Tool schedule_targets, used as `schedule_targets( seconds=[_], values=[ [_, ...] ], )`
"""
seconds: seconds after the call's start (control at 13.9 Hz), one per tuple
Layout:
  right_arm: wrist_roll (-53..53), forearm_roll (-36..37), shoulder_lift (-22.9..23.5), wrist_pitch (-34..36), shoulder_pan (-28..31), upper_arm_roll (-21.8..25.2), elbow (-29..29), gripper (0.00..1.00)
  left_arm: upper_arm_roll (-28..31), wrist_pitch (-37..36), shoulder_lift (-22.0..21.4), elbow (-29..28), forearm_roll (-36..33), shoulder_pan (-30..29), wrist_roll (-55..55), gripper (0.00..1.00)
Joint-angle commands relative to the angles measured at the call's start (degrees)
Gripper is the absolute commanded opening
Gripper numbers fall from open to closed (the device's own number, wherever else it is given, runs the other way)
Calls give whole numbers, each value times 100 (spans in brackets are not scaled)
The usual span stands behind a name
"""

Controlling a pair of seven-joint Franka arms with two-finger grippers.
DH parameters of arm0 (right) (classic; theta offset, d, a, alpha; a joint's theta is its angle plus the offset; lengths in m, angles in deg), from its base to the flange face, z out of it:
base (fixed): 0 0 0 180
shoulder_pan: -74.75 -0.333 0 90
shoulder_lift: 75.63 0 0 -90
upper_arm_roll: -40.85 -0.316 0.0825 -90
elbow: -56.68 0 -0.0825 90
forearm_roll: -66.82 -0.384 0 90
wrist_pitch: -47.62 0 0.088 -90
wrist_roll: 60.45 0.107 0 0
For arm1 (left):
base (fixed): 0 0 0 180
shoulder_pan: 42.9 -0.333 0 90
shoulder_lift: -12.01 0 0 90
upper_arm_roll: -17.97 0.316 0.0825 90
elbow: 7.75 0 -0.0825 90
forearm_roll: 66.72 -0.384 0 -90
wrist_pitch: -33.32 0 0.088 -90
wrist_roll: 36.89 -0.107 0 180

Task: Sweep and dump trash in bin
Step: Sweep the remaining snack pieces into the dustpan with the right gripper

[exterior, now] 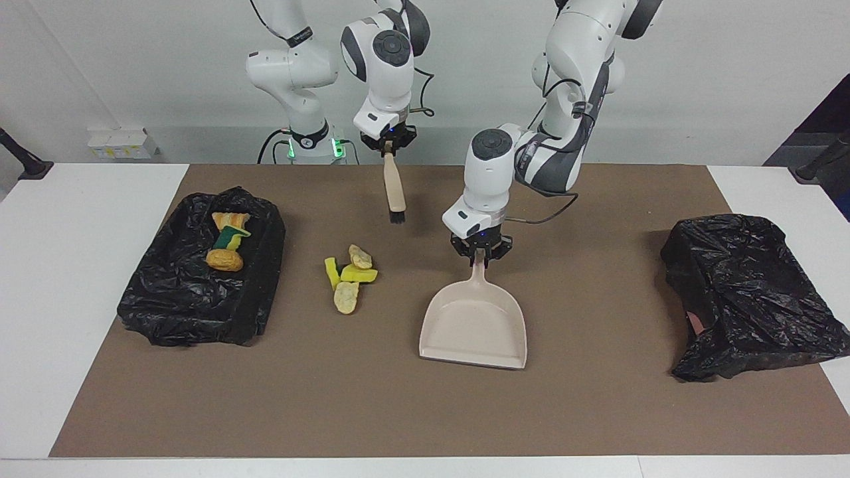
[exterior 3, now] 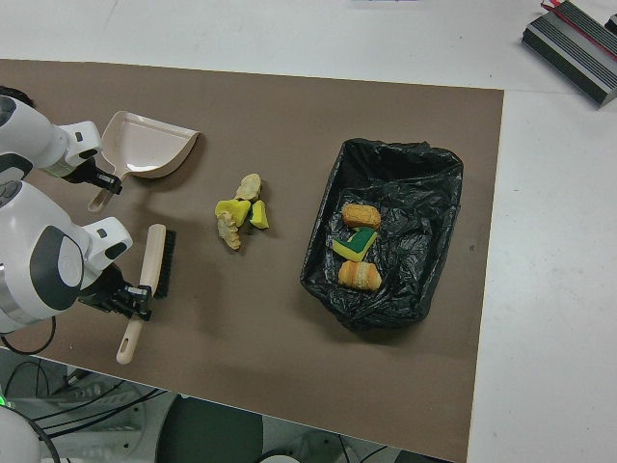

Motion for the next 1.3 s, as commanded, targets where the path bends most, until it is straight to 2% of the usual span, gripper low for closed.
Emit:
schedule_targets(
  seconds=[0.0, 0.29, 0.36, 0.51, 0.58, 0.79, 0.94, 1.08, 1.23],
  values=[
    [-188, 717, 443, -474, 119, 403, 129, 0, -4, -616, -361, 1, -95, -199, -1469, 0],
    [-935, 1939, 1321, -678, 128, 1265, 883, 0, -13, -943, -477, 10, -42, -507, -4019, 0],
    [-1180, 2263, 1524, -730, 119, 1493, 963, 0, -4, -935, -468, 10, -33, -560, -4529, 0],
    [-1244, 2669, 1788, -959, 136, 1653, 956, 0, 13, -926, -468, 10, -33, -604, -5426, 0],
    [-1244, 2723, 1842, -994, 128, 1819, 947, 0, 13, -908, -459, 10, -33, -674, -5918, 0],
    [-1122, 2723, 2008, -1100, 119, 1865, 824, 0, 13, -847, -476, -77, -33, -710, -7046, 0],
    [-954, 2715, 2114, -1354, 119, 1865, 710, 0, -4, -847, -511, -174, -33, -684, -7241, 0],
    [-745, 2452, 2211, -1364, 84, 1847, 692, 0, -109, -759, -652, -515, -33, -570, -7233, 0],
    [-638, 2101, 2342, -1364, 14, 1830, 683, 0, -276, -286, -722, -815, -33, -560, -7241, 0]
  ],
)
